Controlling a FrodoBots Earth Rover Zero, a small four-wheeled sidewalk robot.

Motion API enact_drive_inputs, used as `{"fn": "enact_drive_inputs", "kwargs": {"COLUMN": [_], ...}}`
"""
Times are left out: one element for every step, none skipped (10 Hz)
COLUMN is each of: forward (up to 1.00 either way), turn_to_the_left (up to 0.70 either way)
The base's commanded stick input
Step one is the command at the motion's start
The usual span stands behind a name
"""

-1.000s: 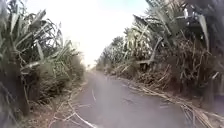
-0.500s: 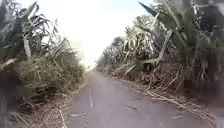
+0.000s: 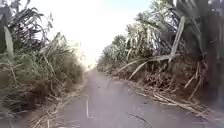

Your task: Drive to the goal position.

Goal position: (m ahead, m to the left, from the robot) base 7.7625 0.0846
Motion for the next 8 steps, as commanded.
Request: {"fn": "enact_drive_inputs", "kwargs": {"forward": [0.70, 0.70, 0.70, 0.70, 0.70, 0.70, 0.70, 0.70], "turn_to_the_left": [0.00, 0.00, 0.00, 0.00, 0.00, 0.00, 0.00, 0.00]}}
